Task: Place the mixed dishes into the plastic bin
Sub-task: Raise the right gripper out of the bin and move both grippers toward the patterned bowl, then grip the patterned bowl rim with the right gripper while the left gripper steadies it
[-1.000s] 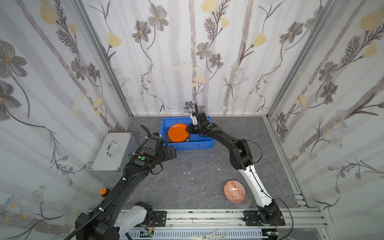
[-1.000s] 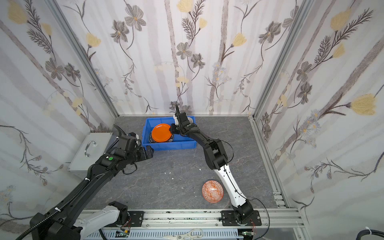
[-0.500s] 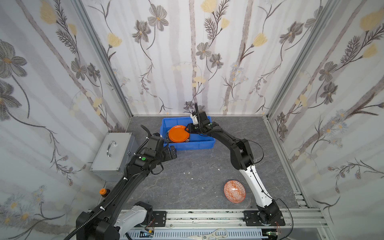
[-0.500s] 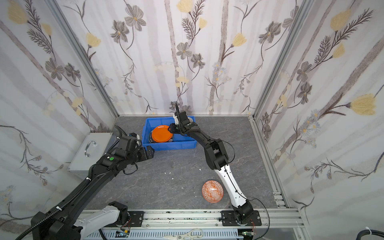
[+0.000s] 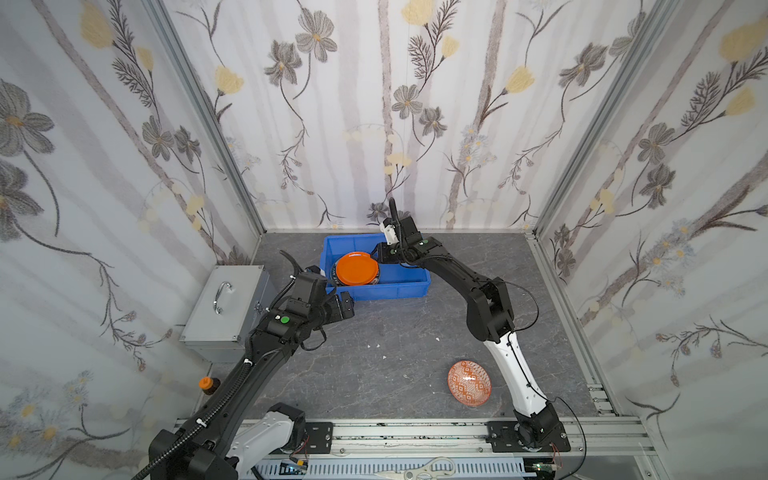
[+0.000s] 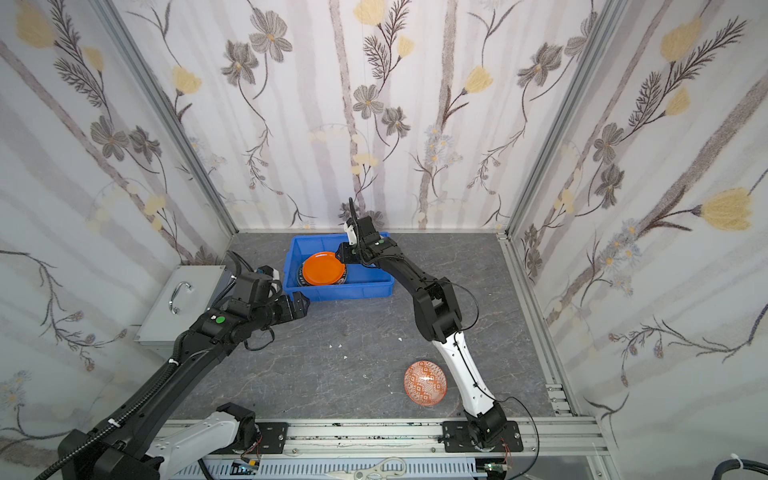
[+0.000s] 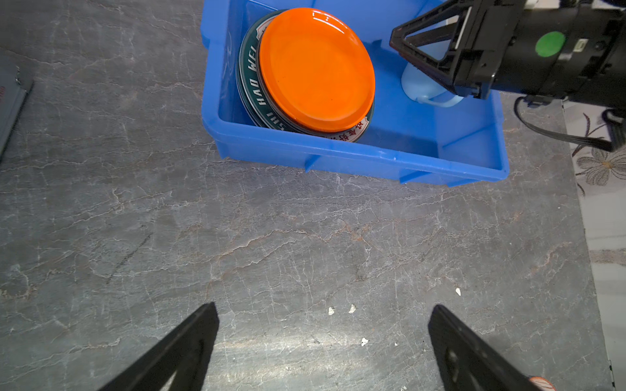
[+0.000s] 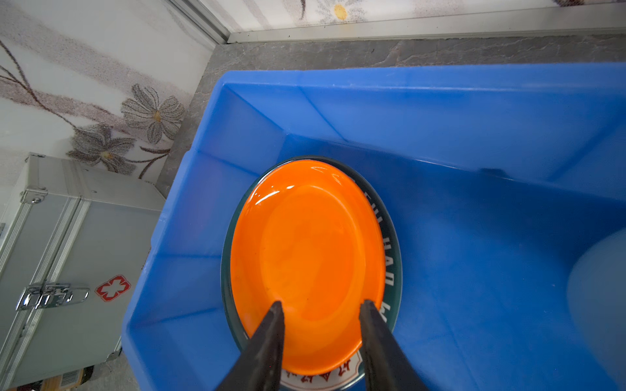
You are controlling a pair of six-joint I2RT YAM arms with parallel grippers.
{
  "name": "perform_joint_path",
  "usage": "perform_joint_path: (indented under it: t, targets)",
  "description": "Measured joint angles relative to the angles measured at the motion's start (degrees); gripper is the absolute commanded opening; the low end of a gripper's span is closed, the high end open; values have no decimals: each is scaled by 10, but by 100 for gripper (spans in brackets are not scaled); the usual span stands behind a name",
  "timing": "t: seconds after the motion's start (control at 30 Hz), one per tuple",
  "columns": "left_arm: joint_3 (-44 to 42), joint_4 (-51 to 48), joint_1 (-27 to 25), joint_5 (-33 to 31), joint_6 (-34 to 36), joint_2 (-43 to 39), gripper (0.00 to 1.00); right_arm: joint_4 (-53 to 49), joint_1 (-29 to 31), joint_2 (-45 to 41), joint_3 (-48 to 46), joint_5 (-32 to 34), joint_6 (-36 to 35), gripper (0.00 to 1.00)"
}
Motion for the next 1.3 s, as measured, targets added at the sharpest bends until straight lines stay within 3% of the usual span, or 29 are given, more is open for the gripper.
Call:
perform_joint_path:
  t: [0.1, 0.3, 0.57, 0.73, 0.97, 1.3]
  targets:
    - [-2, 2, -3, 17, -2, 2, 100, -9, 0, -70, -82, 21, -14, 40]
    - [-3, 16, -44, 36, -5, 15, 100, -16, -8, -298, -290, 78, -35, 40]
    - [18, 32, -163, 47, -3, 79, 100, -32, -31, -562, -586, 169, -23, 41]
    - [32, 40, -232, 57, 1, 123, 100, -62, -34, -700, -720, 198, 13, 44]
    - [58, 58, -299, 64, 9, 188, 100, -122, -26, -832, -833, 215, 74, 44]
    - [92, 73, -361, 81, 19, 267, 100, -249, 30, -967, -913, 235, 181, 41]
